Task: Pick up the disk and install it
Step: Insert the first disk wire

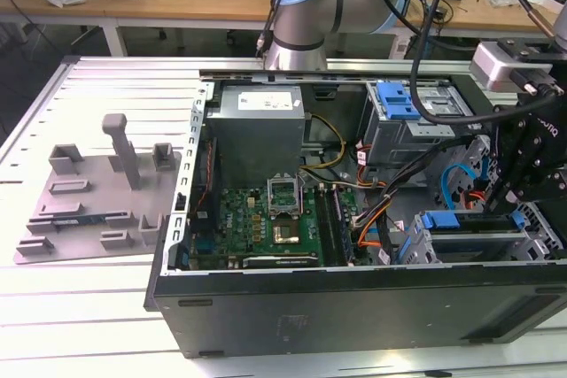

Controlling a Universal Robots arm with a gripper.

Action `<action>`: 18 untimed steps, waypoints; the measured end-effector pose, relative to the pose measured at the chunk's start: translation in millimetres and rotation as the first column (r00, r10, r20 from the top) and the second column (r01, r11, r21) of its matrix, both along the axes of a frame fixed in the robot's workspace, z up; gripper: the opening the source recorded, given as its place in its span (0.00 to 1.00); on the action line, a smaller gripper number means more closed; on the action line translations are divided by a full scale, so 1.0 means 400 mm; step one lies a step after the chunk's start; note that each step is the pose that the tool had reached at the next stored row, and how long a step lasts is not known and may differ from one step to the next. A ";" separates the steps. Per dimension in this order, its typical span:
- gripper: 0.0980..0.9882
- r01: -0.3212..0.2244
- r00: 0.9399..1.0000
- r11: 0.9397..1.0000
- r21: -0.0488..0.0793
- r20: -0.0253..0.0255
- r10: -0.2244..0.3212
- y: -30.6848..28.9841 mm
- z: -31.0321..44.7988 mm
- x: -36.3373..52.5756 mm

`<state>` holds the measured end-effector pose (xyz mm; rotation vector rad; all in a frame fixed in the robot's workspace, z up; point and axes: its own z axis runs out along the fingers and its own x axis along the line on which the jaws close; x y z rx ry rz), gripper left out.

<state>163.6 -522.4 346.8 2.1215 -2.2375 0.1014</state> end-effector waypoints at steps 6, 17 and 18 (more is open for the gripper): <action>0.08 0.000 1.000 1.000 0.001 0.000 0.000 0.000 -0.008 0.000; 0.08 0.000 1.000 1.000 0.002 0.000 0.000 0.000 -0.022 0.003; 0.08 0.000 1.000 1.000 0.002 0.000 0.000 0.000 -0.023 0.002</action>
